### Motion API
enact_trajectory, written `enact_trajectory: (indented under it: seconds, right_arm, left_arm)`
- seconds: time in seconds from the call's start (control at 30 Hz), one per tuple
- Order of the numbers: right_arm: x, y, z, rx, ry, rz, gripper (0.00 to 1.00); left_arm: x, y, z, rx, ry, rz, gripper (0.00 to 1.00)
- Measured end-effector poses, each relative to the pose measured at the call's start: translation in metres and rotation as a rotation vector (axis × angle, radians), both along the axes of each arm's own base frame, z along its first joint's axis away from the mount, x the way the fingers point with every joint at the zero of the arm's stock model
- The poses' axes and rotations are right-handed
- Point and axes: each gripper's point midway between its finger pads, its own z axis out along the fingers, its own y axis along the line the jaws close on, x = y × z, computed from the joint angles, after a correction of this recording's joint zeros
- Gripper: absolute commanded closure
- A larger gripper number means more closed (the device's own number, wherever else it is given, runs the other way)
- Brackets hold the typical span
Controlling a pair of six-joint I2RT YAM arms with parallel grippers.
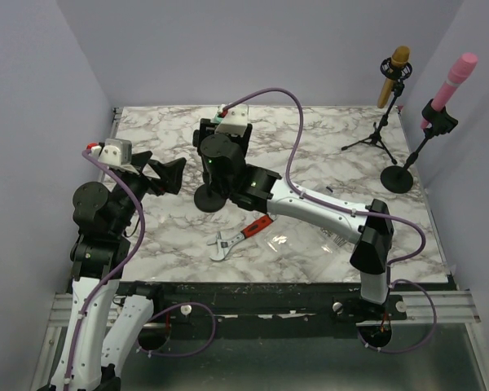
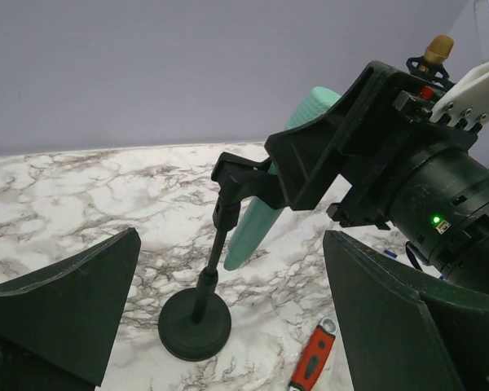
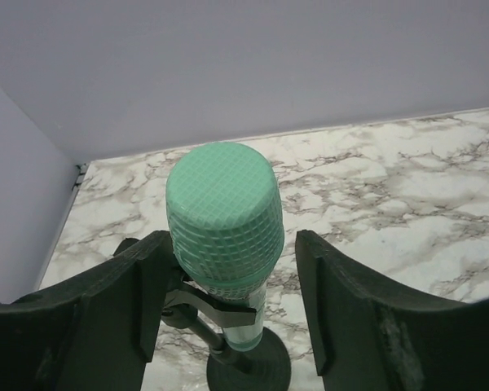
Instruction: Remove the microphone from the stand
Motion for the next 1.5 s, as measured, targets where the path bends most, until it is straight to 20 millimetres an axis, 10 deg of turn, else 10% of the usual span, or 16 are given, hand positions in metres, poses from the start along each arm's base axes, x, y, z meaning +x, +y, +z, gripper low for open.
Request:
enact_trajectory:
  seconds: [0.73, 1.5]
  right_arm:
    - [-0.003, 0.008, 0.003, -0.011, -0.045, 0.087, 0.99]
    - [0.013, 0.026, 0.002, -0.016, 0.007, 0.585, 0.99]
  left_arm:
    - [0.0, -0.001, 0.0, 0.001, 0.0, -0.007, 0.01]
    - [0.041, -0.015, -0.038, -0.053, 0.112, -0.197, 0.06]
